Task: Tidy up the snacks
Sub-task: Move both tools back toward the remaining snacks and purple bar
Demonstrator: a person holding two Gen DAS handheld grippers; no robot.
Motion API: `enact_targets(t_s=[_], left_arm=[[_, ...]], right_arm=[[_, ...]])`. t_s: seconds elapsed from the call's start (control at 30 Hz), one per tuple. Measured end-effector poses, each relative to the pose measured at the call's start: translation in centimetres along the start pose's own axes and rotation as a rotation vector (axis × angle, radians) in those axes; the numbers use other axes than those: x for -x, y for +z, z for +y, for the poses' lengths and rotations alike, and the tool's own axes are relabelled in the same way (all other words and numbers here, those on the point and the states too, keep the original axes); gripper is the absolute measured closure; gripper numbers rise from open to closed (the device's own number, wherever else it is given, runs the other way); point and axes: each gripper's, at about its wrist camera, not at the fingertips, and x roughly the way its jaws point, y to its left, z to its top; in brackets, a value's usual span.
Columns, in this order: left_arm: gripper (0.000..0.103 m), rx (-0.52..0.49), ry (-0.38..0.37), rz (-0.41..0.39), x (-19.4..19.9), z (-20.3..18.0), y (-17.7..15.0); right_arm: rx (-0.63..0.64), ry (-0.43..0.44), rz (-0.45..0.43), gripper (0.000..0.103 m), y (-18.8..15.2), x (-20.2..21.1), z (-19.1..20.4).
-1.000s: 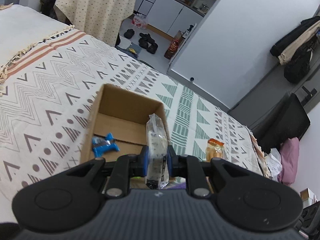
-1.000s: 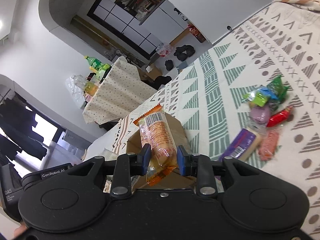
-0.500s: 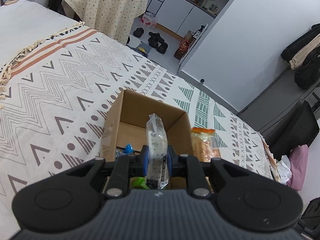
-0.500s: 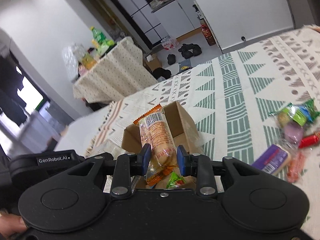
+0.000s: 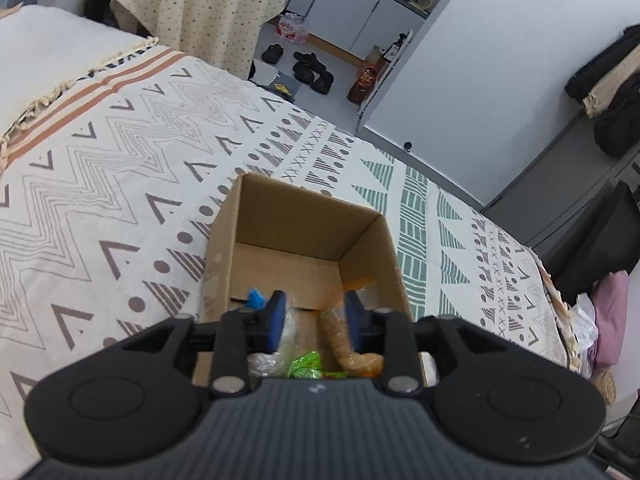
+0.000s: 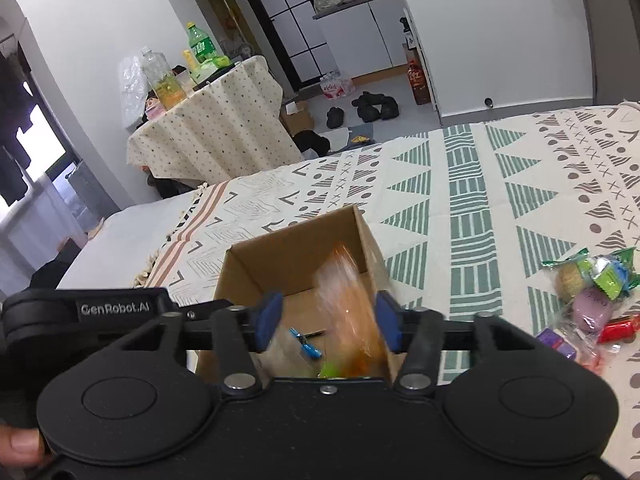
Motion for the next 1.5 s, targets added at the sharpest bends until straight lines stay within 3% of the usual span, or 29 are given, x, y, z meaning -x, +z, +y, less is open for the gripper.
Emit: enact_targets(t_s=[0.1,0.27,0.33,0.5,0.63,0.83,0.93,1.1,1.5], left_arm=[[0.033,-0.012,0.018,-0.015,0.5,-0.5,-0.3],[0.02,-0.007,0.041,-0.006,1.2,-1.1,-0.6],[0.019,0.002,0.05,0.007,1.3,-1.1,-0.8],[0.019,0.04,0.052,0.045,1.7,-1.4,-1.8],[0.017,-0.007,0.077,0.032,2.4,-2.7,-2.6],[0.007,-0.077,0.117,-0.006,3.7,-4.9,-3.7],[0.001,-0.08,0.106,-0.015,4.2,-5.5,-4.2],[0.0,-0.114,0.107,-0.012,4.8,-6.8,-5.0],[0.0,-0.172,0.088,0.017,5.0,-9.3,-6.8]], right_arm=[[-0.001,-0.015,0.009,0.042,-0.2,0.7,-0.7],[0.01,-0.051,0.0,0.031,-0.2,2.7,-2.0],[0.003,-0.058,-0.011,0.025,-0.3,3.7,-2.8],[0.0,-0.093,-0.027,0.021,-0.4,5.9,-4.5],[-0.014,-0.107,-0.054,0.017,-0.7,7.9,-5.8],[-0.036,-0.147,-0.076,0.012,-1.5,9.9,-7.6],[-0.047,-0.173,-0.077,0.01,-1.8,10.7,-8.4],[-0.048,-0.203,-0.102,0.001,-2.2,12.2,-9.3],[-0.09,-0.233,-0.104,0.0,-3.9,14.8,-11.6]])
